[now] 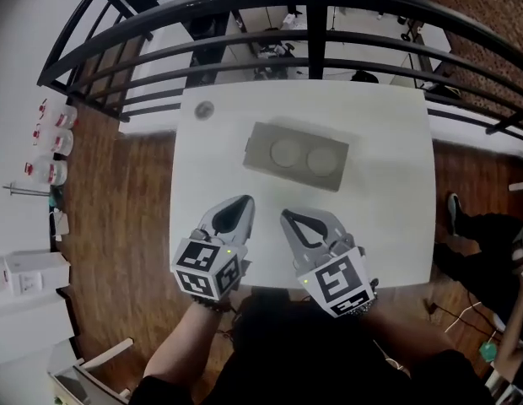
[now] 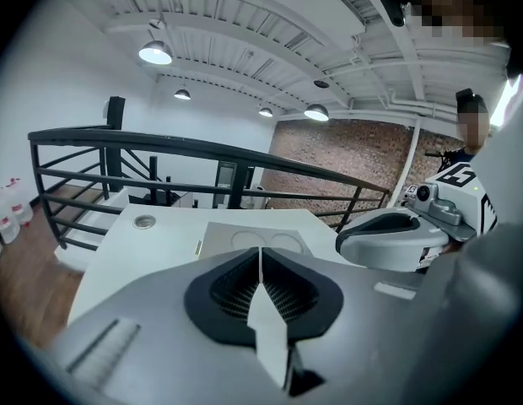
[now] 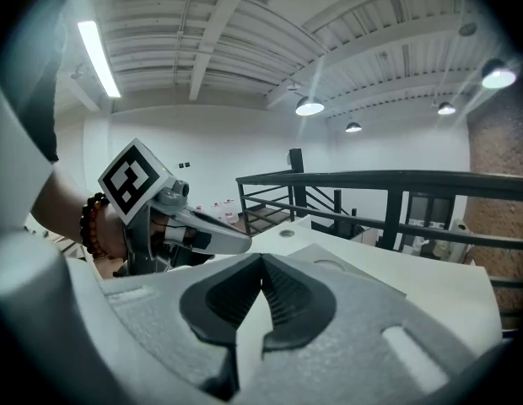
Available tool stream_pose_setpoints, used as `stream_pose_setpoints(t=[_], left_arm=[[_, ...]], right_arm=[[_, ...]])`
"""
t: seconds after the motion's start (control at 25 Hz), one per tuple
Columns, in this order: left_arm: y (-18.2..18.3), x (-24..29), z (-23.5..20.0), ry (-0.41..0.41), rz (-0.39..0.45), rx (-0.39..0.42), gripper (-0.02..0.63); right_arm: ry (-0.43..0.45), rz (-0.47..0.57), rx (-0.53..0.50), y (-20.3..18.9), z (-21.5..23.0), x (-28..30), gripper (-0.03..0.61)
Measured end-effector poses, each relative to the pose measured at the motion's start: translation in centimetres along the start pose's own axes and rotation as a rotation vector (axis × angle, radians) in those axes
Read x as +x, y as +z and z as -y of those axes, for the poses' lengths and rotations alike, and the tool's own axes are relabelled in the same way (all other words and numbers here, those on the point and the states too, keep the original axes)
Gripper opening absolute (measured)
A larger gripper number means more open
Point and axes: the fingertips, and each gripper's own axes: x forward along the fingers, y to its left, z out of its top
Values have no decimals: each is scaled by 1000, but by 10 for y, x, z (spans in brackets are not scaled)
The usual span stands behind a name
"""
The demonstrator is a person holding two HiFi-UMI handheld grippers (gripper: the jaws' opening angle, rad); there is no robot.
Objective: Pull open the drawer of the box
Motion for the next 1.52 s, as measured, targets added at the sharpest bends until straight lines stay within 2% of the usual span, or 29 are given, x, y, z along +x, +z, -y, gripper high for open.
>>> stream_pose_setpoints(t=[0.4,0.68,0.84,1.0,1.16,1.36,1.52], left_arm=[[-5,8,-38,-189,-50,5,26],[-8,21,-68,-257,-65,-52,40],[-5,37,-84,-263,-73,-96,40],[-7,63,-99,-266,-86,-173,58],[-12,89,-114,-275,-99,-303,68],[-24,121,-127,-282,-125,-421,98],[-38,136,-124,-332,-161,-513,109]], right_arm=[[-186,-49,64,4,-18,37,-8],[-265,-66,71,6,-26,58,-8],[-289,-82,77,7,-23,69,-8],[-303,-101,80,3,-15,78,-8],[-313,-116,86,0,-8,82,-8],[-318,-140,87,-7,1,85,-8],[-317,-154,89,-13,7,87,-8]])
